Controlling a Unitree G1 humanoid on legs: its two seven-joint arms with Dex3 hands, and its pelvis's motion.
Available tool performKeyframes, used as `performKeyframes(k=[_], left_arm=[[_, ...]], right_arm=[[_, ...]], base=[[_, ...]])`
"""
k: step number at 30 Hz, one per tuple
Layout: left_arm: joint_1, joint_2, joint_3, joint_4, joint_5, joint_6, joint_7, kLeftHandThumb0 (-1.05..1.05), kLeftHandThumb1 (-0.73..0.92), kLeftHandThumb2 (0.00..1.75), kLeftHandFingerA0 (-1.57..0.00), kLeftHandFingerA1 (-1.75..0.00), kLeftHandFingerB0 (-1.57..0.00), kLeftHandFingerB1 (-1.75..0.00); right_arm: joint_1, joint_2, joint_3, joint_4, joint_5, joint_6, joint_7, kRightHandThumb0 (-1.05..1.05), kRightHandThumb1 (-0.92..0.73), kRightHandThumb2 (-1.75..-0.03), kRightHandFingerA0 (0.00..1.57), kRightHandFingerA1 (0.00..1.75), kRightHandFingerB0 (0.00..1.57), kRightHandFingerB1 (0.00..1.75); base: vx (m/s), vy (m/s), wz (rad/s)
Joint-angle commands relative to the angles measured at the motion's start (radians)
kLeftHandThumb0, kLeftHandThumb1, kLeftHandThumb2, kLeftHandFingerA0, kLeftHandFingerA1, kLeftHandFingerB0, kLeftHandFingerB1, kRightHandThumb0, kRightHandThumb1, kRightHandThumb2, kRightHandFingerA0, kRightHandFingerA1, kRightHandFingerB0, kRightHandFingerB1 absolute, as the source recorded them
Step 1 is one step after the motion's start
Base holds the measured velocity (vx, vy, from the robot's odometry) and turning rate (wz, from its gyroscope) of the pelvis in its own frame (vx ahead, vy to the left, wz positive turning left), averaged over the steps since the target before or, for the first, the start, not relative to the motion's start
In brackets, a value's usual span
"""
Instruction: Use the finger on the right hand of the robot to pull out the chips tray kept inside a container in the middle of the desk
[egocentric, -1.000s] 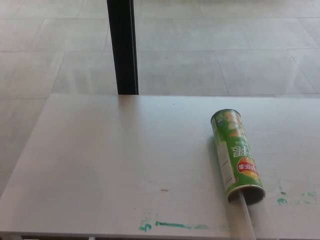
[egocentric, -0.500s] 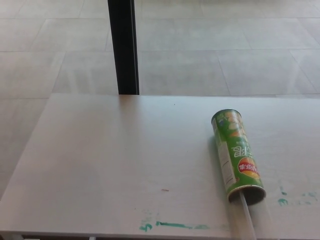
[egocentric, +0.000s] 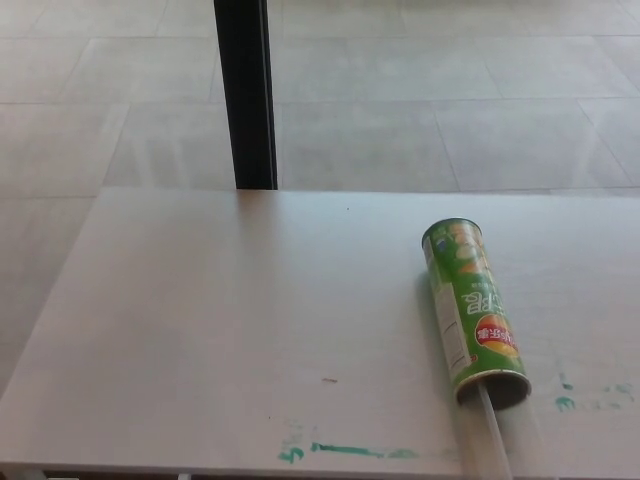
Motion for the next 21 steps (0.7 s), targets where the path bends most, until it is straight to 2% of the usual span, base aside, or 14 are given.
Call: performKeyframes(k=[1,2,3,4,5,10,11,12,15,16,18,19,20,21], left_arm=[[-0.006,0.021,-0.003,0.027,0.012,-0.004,-0.016,-0.4,0.73,0.61,-0.49,-0.51,-0.47,-0.45],[-0.006,0.02,-0.003,0.023,0.011,0.001,-0.015,-0.4,0.73,0.61,-0.49,-0.52,-0.47,-0.46],[0.0,0.016,0.001,0.005,0.004,0.014,-0.014,-0.4,0.73,0.61,-0.48,-0.51,-0.48,-0.45],[0.002,0.016,0.001,0.0,0.004,0.017,-0.013,-0.4,0.72,0.61,-0.49,-0.51,-0.48,-0.45],[0.002,0.018,-0.001,0.002,0.008,0.015,-0.014,-0.4,0.73,0.61,-0.49,-0.5,-0.48,-0.45],[-0.022,0.017,0.007,0.028,-0.001,0.021,-0.007,-0.39,0.72,0.6,-0.52,-0.52,-0.48,-0.45],[-0.02,0.016,0.008,0.023,-0.003,0.026,-0.008,-0.39,0.72,0.6,-0.51,-0.52,-0.47,-0.45],[-0.015,0.016,0.008,0.012,-0.005,0.033,-0.012,-0.39,0.74,0.6,-0.5,-0.53,-0.47,-0.45],[-0.008,0.017,-0.001,0.008,0.007,0.024,-0.009,-0.39,0.73,0.6,-0.52,-0.52,-0.47,-0.45],[-0.011,0.016,0.001,0.012,0.004,0.025,-0.009,-0.37,0.73,0.61,-0.49,-0.52,-0.47,-0.46],[-0.017,0.014,0.003,0.032,0.003,0.016,-0.009,-0.38,0.72,0.6,-0.51,-0.52,-0.48,-0.46],[-0.019,0.014,0.004,0.032,0.002,0.025,-0.004,-0.38,0.72,0.6,-0.52,-0.52,-0.49,-0.45],[-0.021,0.015,0.004,0.036,0.002,0.024,-0.005,-0.38,0.72,0.6,-0.52,-0.52,-0.48,-0.45],[-0.021,0.017,0.002,0.042,0.003,0.017,-0.011,-0.38,0.72,0.6,-0.51,-0.52,-0.48,-0.45]], right_arm=[[-0.007,-0.025,0.012,0.016,0.002,-0.006,-0.011,-0.31,-0.63,-0.6,0.71,0.99,0.14,0.36],[-0.006,-0.025,0.011,0.008,0.008,0.005,-0.006,-0.24,-0.44,-0.94,0.75,0.92,0.03,0.48],[-0.005,-0.027,0.015,0.011,0.007,0.001,-0.003,-0.25,-0.44,-0.94,0.74,0.93,0.04,0.48],[-0.004,-0.025,0.013,0.01,0.011,-0.006,-0.002,-0.27,-0.64,-0.6,0.7,1.06,0.14,0.36],[-0.001,-0.02,0.008,0.004,0.019,-0.008,-0.004,-0.24,-0.44,-0.94,0.77,0.95,0.05,0.49],[-0.008,-0.017,0.01,0.008,0.016,-0.019,-0.021,-0.24,-0.42,-0.93,0.79,0.93,0.07,0.5],[-0.012,-0.018,0.009,0.017,0.018,-0.021,-0.017,-0.27,-0.62,-0.6,0.73,0.97,0.16,0.37],[-0.016,-0.027,0.018,0.032,0.01,-0.02,-0.007,-0.26,-0.44,-0.94,0.77,0.93,0.04,0.49],[-0.013,-0.035,0.022,0.033,0.015,-0.013,0.017,-0.25,-0.44,-0.95,0.74,0.91,0.05,0.49],[-0.014,-0.034,0.022,0.03,0.015,-0.01,0.014,-0.28,-0.63,-0.62,0.69,1.0,0.14,0.38],[-0.021,-0.033,0.018,0.038,0.021,-0.003,0.009,-0.29,-0.63,-0.61,0.7,1.0,0.14,0.38],[-0.021,-0.036,0.021,0.037,0.017,0.004,0.009,-0.35,-0.52,-0.8,0.7,0.93,0.11,0.45],[-0.016,-0.038,0.026,0.027,0.015,0.011,0.017,-0.36,-0.53,-0.8,0.69,0.94,0.1,0.45],[-0.014,-0.034,0.026,0.023,0.013,0.005,0.003,-0.25,-0.44,-0.94,0.75,0.91,0.07,0.5]], base=[[0.0,0.0,0.0],[0.0,0.0,0.0],[0.0,0.0,0.0],[0.0,0.0,0.0],[0.0,0.0,0.0],[0.0,0.0,0.0],[0.0,0.0,0.0],[0.0,0.0,0.0],[0.0,0.0,0.0],[0.0,0.0,0.0],[0.0,0.0,0.0],[0.0,0.0,0.0],[0.0,0.0,0.0],[0.0,0.0,0.0]])
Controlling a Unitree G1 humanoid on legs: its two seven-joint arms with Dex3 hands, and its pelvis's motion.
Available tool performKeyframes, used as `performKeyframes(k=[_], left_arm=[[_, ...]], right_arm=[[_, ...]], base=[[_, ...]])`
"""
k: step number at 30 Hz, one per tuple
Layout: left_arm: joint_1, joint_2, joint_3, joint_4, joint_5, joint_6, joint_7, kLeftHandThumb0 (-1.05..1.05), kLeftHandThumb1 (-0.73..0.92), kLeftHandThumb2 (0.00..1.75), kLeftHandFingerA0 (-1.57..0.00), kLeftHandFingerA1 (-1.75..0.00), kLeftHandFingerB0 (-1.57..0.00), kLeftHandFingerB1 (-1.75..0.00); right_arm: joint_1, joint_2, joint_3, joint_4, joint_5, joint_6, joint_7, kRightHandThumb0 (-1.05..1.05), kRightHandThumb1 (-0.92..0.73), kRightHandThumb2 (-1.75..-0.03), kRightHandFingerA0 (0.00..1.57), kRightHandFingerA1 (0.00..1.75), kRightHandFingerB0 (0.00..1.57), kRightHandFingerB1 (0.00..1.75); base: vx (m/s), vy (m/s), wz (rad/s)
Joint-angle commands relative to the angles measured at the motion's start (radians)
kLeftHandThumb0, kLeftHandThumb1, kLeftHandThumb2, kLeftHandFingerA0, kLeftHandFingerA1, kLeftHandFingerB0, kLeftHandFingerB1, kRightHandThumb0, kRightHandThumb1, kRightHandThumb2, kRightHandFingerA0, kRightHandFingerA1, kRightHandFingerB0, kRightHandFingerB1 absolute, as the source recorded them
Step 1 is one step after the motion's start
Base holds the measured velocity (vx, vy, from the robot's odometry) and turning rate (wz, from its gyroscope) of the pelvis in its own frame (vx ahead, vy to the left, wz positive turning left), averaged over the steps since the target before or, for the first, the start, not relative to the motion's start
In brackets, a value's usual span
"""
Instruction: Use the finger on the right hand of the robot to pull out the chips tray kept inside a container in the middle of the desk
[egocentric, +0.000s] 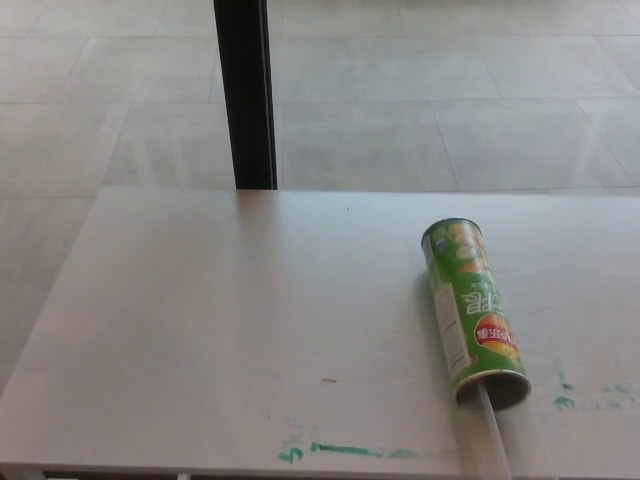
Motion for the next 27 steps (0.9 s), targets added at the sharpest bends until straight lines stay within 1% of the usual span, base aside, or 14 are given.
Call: performKeyframes(k=[1,2,3,5,6,7,8,9,14,16,17,18,22,27], left_arm=[[-0.005,0.014,0.002,0.022,0.006,0.008,-0.005,-0.42,0.71,0.59,-0.53,-0.54,-0.48,-0.46],[0.005,0.016,-0.009,0.004,0.022,0.001,0.002,-0.39,0.72,0.6,-0.53,-0.52,-0.48,-0.45],[0.009,0.016,-0.011,-0.003,0.025,0.002,0.003,-0.39,0.72,0.61,-0.51,-0.52,-0.48,-0.46],[0.0,0.017,-0.011,0.0,0.022,0.017,0.007,-0.39,0.73,0.6,-0.52,-0.51,-0.49,-0.45],[-0.002,0.017,-0.009,0.001,0.016,0.023,0.001,-0.38,0.73,0.61,-0.5,-0.51,-0.48,-0.46],[-0.009,0.013,0.003,0.013,-0.002,0.03,-0.003,-0.38,0.73,0.61,-0.5,-0.51,-0.47,-0.45],[-0.002,0.013,-0.005,0.004,0.012,0.018,0.002,-0.38,0.73,0.61,-0.51,-0.52,-0.48,-0.46],[-0.008,0.016,-0.003,0.016,0.006,0.021,-0.006,-0.38,0.73,0.61,-0.49,-0.51,-0.47,-0.45],[0.007,0.015,-0.014,-0.02,0.024,0.031,0.011,-0.4,0.71,0.6,-0.52,-0.51,-0.49,-0.46],[-0.036,0.02,0.002,0.066,0.005,0.007,-0.004,-0.37,0.71,0.6,-0.51,-0.52,-0.49,-0.46],[-0.029,0.021,-0.004,0.049,0.01,0.009,-0.005,-0.39,0.72,0.6,-0.51,-0.51,-0.48,-0.46],[-0.02,0.024,-0.015,0.039,0.026,-0.007,-0.004,-0.4,0.72,0.6,-0.53,-0.53,-0.49,-0.47],[-0.018,0.021,-0.011,0.03,0.018,0.004,-0.003,-0.39,0.71,0.6,-0.51,-0.52,-0.49,-0.46],[-0.023,0.018,0.003,0.036,0.002,0.033,-0.003,-0.37,0.72,0.6,-0.49,-0.5,-0.49,-0.46]], right_arm=[[0.005,-0.024,0.006,-0.006,0.006,0.009,-0.006,-0.25,-0.66,-0.59,0.66,0.9,0.17,0.35],[0.0,-0.024,0.008,0.012,0.001,-0.009,-0.012,-0.25,-0.44,-0.94,0.74,0.89,0.09,0.5],[-0.001,-0.025,0.011,0.019,-0.003,-0.016,-0.013,-0.31,-0.65,-0.6,0.71,0.93,0.19,0.37],[-0.001,-0.025,0.008,-0.003,0.009,0.017,-0.009,-0.29,-0.65,-0.59,0.71,0.99,0.18,0.37],[-0.004,-0.022,0.003,0.007,0.014,0.002,-0.009,-0.24,-0.43,-0.93,0.75,0.91,0.08,0.5],[0.007,-0.022,0.015,-0.01,-0.002,-0.001,-0.024,-0.31,-0.63,-0.58,0.73,0.96,0.2,0.37],[0.001,-0.021,0.015,0.006,-0.003,-0.013,-0.03,-0.26,-0.42,-0.93,0.76,0.89,0.11,0.51],[0.0,-0.018,0.005,-0.006,0.014,0.013,-0.024,-0.3,-0.64,-0.59,0.73,0.94,0.2,0.37],[0.004,-0.023,0.019,-0.007,-0.001,0.011,-0.031,-0.3,-0.65,-0.6,0.71,0.97,0.21,0.37],[0.0,-0.02,0.012,-0.002,0.013,0.011,-0.024,-0.24,-0.43,-0.93,0.75,0.9,0.12,0.51],[-0.002,-0.021,0.012,-0.007,0.015,0.016,-0.019,-0.3,-0.64,-0.58,0.71,0.97,0.21,0.37],[-0.005,-0.023,0.015,-0.002,0.011,0.012,-0.022,-0.3,-0.64,-0.58,0.72,0.96,0.22,0.38],[-0.009,-0.024,0.011,0.003,0.021,0.015,-0.01,-0.24,-0.43,-0.93,0.76,0.9,0.12,0.52],[-0.01,-0.023,0.007,0.002,0.028,0.031,-0.012,-0.23,-0.43,-0.93,0.75,0.89,0.11,0.51]], base=[[0.0,0.0,0.0],[0.0,0.0,0.0],[0.0,0.0,0.0],[0.0,0.0,0.0],[0.0,0.0,0.0],[0.0,0.0,0.0],[0.0,0.0,0.0],[0.0,0.0,0.0],[0.0,0.0,0.0],[0.0,0.0,0.0],[0.0,0.0,0.0],[0.0,0.0,0.0],[0.0,0.0,0.0],[0.0,0.0,0.0]])
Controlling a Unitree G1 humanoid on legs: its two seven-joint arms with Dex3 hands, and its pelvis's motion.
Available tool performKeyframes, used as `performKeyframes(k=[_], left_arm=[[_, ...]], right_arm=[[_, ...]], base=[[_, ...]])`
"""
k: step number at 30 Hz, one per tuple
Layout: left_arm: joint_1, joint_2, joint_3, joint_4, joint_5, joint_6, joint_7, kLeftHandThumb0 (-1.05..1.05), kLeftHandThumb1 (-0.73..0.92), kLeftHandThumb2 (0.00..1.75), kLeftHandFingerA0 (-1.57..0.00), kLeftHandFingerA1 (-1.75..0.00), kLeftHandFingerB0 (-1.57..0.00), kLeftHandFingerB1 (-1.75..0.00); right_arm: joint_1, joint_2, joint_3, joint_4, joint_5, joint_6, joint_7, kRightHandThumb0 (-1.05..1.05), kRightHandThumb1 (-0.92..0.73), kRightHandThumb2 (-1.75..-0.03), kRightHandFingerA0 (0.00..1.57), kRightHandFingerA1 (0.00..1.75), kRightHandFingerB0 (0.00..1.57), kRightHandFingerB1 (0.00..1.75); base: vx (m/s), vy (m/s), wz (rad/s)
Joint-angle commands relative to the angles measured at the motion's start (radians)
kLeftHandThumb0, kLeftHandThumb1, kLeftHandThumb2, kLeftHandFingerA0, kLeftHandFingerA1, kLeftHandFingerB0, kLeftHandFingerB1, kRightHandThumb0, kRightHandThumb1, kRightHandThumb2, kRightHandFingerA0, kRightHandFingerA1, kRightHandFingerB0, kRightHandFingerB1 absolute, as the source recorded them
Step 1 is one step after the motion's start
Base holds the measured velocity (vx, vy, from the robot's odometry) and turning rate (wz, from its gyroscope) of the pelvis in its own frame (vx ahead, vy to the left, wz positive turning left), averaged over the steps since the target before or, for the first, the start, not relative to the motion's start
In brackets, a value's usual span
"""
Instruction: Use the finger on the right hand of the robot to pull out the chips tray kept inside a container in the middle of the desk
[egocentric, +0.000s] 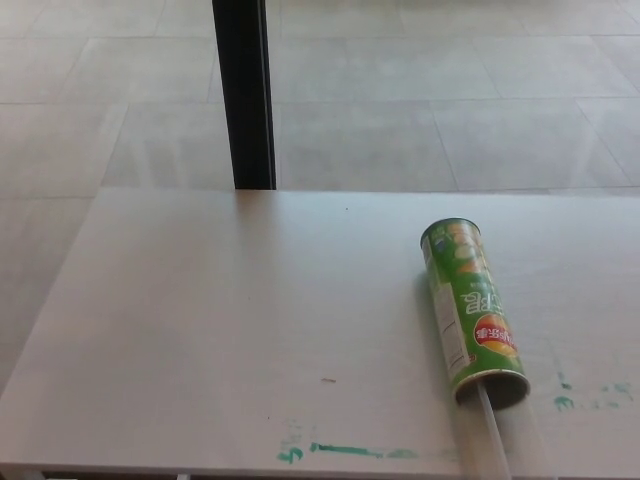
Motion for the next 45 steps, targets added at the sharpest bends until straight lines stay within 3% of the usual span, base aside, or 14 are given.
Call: performKeyframes(k=[1,2,8,16,23,33,45], left_arm=[[0.005,0.019,-0.003,0.009,0.017,0.005,0.0,-0.37,0.72,0.61,-0.51,-0.51,-0.49,-0.46],[0.004,0.019,-0.002,0.01,0.014,0.007,-0.001,-0.37,0.72,0.61,-0.51,-0.51,-0.5,-0.46],[-0.008,0.014,0.008,0.027,0.006,0.009,0.001,-0.37,0.71,0.6,-0.51,-0.52,-0.48,-0.46],[0.009,0.01,0.0,-0.017,0.015,0.027,0.007,-0.37,0.72,0.6,-0.53,-0.52,-0.52,-0.47],[0.013,0.013,-0.011,-0.018,0.03,0.022,0.009,-0.39,0.73,0.61,-0.52,-0.51,-0.49,-0.45],[0.002,0.014,0.004,0.006,0.006,0.034,-0.001,-0.38,0.72,0.6,-0.51,-0.52,-0.48,-0.46],[0.023,0.007,0.012,-0.021,0.003,0.052,0.005,-0.38,0.72,0.61,-0.5,-0.49,-0.5,-0.45]], right_arm=[[-0.002,-0.021,-0.007,0.005,0.015,0.017,-0.005,-0.24,-0.42,-0.92,0.76,0.89,0.12,0.51],[0.005,-0.019,-0.003,0.001,0.009,-0.002,-0.009,-0.28,-0.63,-0.57,0.74,0.92,0.24,0.38],[0.007,-0.03,0.006,0.023,0.001,-0.012,-0.001,-0.3,-0.63,-0.58,0.72,0.86,0.23,0.37],[0.002,-0.026,-0.008,0.024,0.014,-0.006,-0.008,-0.3,-0.62,-0.57,0.74,0.95,0.26,0.38],[0.019,-0.034,0.009,0.017,-0.002,-0.02,-0.006,-0.34,-0.63,-0.59,0.75,0.86,0.29,0.4],[0.019,-0.026,-0.005,0.023,0.013,-0.02,-0.008,-0.31,-0.61,-0.57,0.76,0.94,0.35,0.46],[0.024,-0.024,0.008,0.023,-0.003,-0.041,-0.023,-0.29,-0.6,-0.57,0.77,0.9,0.38,0.48]], base=[[0.0,0.0,0.0],[0.0,0.0,0.0],[0.0,0.0,0.0],[0.0,0.0,0.0],[0.0,0.0,0.0],[0.0,0.0,0.0],[0.0,0.0,0.0]])
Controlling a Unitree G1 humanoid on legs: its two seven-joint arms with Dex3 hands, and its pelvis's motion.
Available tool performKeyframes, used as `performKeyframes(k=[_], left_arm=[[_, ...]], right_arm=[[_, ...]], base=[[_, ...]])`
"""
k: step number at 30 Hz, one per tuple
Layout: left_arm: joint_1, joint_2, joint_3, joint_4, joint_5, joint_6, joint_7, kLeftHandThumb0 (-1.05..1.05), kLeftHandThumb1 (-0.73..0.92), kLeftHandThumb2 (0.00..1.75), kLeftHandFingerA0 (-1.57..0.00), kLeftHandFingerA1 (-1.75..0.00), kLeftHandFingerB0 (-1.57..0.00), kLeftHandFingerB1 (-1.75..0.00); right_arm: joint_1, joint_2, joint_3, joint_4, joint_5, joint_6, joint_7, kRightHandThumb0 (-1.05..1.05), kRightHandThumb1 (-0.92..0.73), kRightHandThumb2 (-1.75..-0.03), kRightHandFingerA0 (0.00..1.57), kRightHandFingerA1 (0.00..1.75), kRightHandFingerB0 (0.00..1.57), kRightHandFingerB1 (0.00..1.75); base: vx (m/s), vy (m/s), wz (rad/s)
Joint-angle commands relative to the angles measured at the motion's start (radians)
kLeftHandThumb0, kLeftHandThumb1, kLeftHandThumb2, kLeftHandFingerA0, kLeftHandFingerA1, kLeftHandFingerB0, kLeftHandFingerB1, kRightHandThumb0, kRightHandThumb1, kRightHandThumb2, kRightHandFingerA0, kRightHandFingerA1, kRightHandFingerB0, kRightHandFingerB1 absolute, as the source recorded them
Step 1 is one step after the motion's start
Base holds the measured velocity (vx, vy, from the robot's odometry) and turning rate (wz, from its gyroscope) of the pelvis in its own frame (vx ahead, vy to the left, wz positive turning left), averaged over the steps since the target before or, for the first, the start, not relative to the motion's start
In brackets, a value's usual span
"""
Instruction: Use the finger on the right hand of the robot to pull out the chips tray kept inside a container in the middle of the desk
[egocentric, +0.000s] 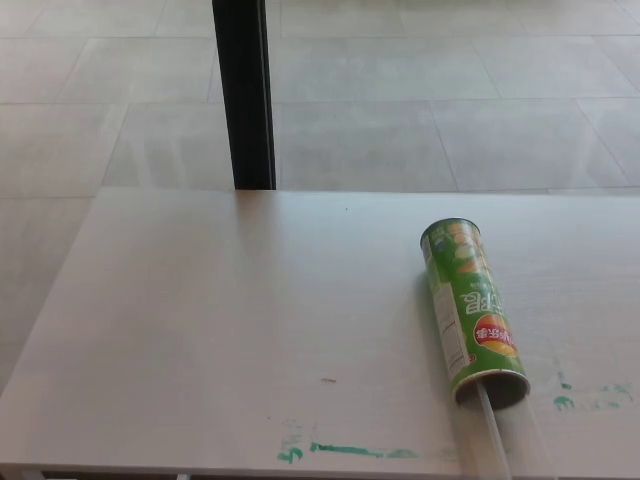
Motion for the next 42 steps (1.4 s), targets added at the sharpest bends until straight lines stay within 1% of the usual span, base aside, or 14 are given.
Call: performKeyframes(k=[1,3,9,13,19,22,26,27,28,37,38,40,41,42], left_arm=[[0.016,0.004,0.009,-0.022,-0.006,0.025,-0.005,-0.38,0.73,0.61,-0.48,-0.5,-0.48,-0.46],[0.02,0.004,0.005,-0.039,-0.006,0.035,-0.006,-0.38,0.73,0.61,-0.48,-0.51,-0.48,-0.46],[-0.004,-0.001,0.008,0.011,-0.004,0.026,0.008,-0.36,0.72,0.61,-0.5,-0.51,-0.51,-0.47],[0.011,-0.004,0.02,0.003,-0.008,0.019,0.008,-0.38,0.72,0.61,-0.49,-0.53,-0.5,-0.49],[-0.008,-0.015,0.002,-0.01,-0.001,0.024,0.009,-0.38,0.73,0.6,-0.5,-0.55,-0.49,-0.47],[0.012,-0.021,0.004,-0.06,-0.003,0.055,0.017,-0.38,0.73,0.61,-0.49,-0.54,-0.48,-0.48],[-0.007,-0.04,0.021,-0.062,-0.029,0.073,0.014,-0.36,0.73,0.61,-0.45,-0.53,-0.44,-0.46],[-0.011,-0.048,0.027,-0.062,-0.036,0.074,0.011,-0.39,0.53,0.92,-0.4,-0.62,-0.32,-0.56],[-0.008,-0.05,0.03,-0.06,-0.033,0.068,0.012,-0.38,0.73,0.61,-0.44,-0.51,-0.42,-0.45],[-0.004,-0.054,0.044,-0.082,-0.04,0.095,0.02,-0.38,0.73,0.61,-0.45,-0.54,-0.43,-0.47],[0.003,-0.05,0.042,-0.094,-0.04,0.106,0.015,-0.4,0.53,0.93,-0.41,-0.63,-0.33,-0.56],[0.005,-0.049,0.042,-0.099,-0.04,0.115,0.017,-0.4,0.53,0.93,-0.41,-0.63,-0.33,-0.56],[0.017,-0.041,0.031,-0.093,-0.021,0.092,0.012,-0.38,0.73,0.61,-0.46,-0.53,-0.44,-0.47],[0.019,-0.043,0.036,-0.094,-0.028,0.096,0.012,-0.38,0.72,0.61,-0.45,-0.54,-0.44,-0.48]], right_arm=[[0.014,-0.013,0.013,-0.011,-0.009,-0.026,-0.012,-0.31,-0.6,-0.57,0.76,0.89,0.37,0.46],[0.016,-0.01,0.003,-0.018,0.006,-0.019,-0.005,-0.29,-0.59,-0.58,0.78,0.92,0.37,0.47],[0.026,-0.033,0.01,-0.026,0.002,0.001,0.029,-0.31,-0.64,-0.57,0.73,0.92,0.36,0.46],[-0.003,-0.037,0.032,-0.003,-0.014,0.002,0.033,-0.33,-0.64,-0.58,0.77,0.85,0.37,0.45],[0.024,-0.039,0.006,-0.023,0.021,0.001,0.05,-0.28,-0.68,-0.61,0.7,0.94,0.31,0.45],[0.012,-0.03,-0.01,-0.032,0.033,0.023,0.028,-0.32,-0.66,-0.58,0.76,0.98,0.4,0.47],[0.018,-0.027,-0.039,-0.026,0.05,0.018,0.028,-0.33,-0.67,-0.59,0.83,0.96,0.41,0.44],[0.015,-0.027,-0.039,-0.015,0.045,0.013,0.024,-0.35,-0.67,-0.59,0.8,0.92,0.41,0.43],[0.008,-0.027,-0.034,-0.014,0.038,0.012,0.021,-0.36,-0.68,-0.59,0.82,0.94,0.42,0.43],[0.009,-0.016,-0.044,-0.03,0.057,0.014,0.041,-0.36,-0.66,-0.59,0.76,0.95,0.41,0.45],[0.016,-0.014,-0.041,-0.037,0.054,0.007,0.04,-0.36,-0.67,-0.59,0.78,0.92,0.41,0.45],[0.022,-0.014,-0.034,-0.047,0.046,0.003,0.034,-0.36,-0.67,-0.59,0.78,0.92,0.41,0.45],[0.023,-0.01,-0.037,-0.044,0.048,0.004,0.028,-0.37,-0.66,-0.59,0.77,0.92,0.42,0.46],[0.021,-0.008,-0.042,-0.049,0.057,0.018,0.029,-0.35,-0.67,-0.59,0.77,0.93,0.42,0.45]], base=[[0.0,0.0,0.0],[0.0,0.0,0.0],[0.0,0.0,0.0],[0.0,0.0,0.0],[0.0,0.0,0.0],[0.0,0.0,0.0],[0.0,0.0,0.0],[0.0,0.0,0.0],[0.0,0.0,0.0],[0.0,0.0,0.0],[0.0,0.0,0.0],[0.0,0.0,0.0],[0.0,0.0,0.0],[0.0,0.0,0.0]])
